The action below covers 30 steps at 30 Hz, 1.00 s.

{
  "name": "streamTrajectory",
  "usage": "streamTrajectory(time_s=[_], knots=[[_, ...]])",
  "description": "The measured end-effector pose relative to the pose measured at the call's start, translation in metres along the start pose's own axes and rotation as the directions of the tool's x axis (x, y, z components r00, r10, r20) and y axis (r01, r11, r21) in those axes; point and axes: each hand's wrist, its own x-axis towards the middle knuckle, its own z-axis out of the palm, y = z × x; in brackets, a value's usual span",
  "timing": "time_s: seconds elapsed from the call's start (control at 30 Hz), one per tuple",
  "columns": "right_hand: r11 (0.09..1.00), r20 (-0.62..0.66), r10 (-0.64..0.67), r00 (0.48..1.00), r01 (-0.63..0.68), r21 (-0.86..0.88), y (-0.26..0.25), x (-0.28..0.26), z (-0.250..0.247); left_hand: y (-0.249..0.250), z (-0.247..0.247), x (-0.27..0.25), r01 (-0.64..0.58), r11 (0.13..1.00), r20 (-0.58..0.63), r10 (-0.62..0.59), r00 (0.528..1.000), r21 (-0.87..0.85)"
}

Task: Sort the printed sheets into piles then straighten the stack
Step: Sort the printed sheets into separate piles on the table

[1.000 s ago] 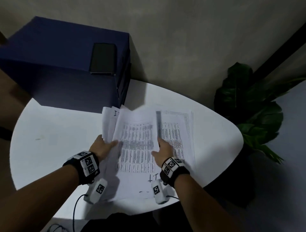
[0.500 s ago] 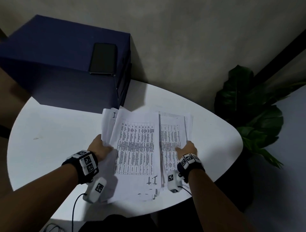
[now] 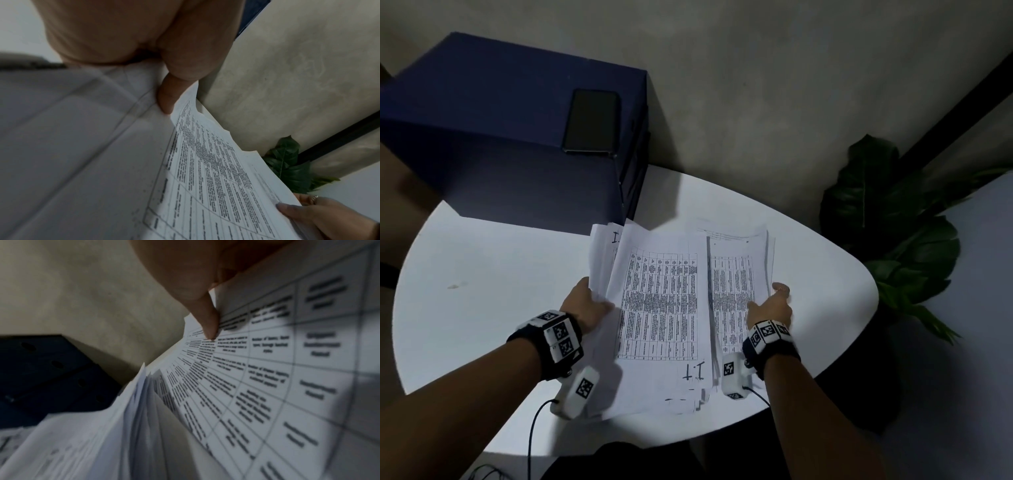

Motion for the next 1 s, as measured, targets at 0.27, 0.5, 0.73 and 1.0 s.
streamTrajectory(time_s=[0.27, 0.5, 0.73, 1.0], knots=[[0.985, -0.205, -0.159, 0.966, 0.169, 0.035, -0.013, -0.001, -0.063, -0.002, -0.001, 0.002, -0.013, 1.000, 0.022, 0.013, 1.000, 0.013], [0.890, -0.397, -0.354, 0.847, 0.436, 0.136, -0.037, -0.001, -0.153, -0.002, -0.002, 0.005, -0.024, 0.999, 0.044, 0.023, 0.999, 0.028], [0.931, -0.060, -0.237, 0.970, 0.244, 0.272, -0.026, -0.010, -0.068, -0.011, -0.003, 0.013, -0.028, 1.000, 0.143, 0.028, 0.989, -0.004], [0.957, 0.235, -0.287, 0.929, 0.287, 0.036, -0.010, -0.038, 0.024, -0.007, 0.003, 0.021, 0.227, 0.866, 0.227, -0.136, 0.964, -0.446]])
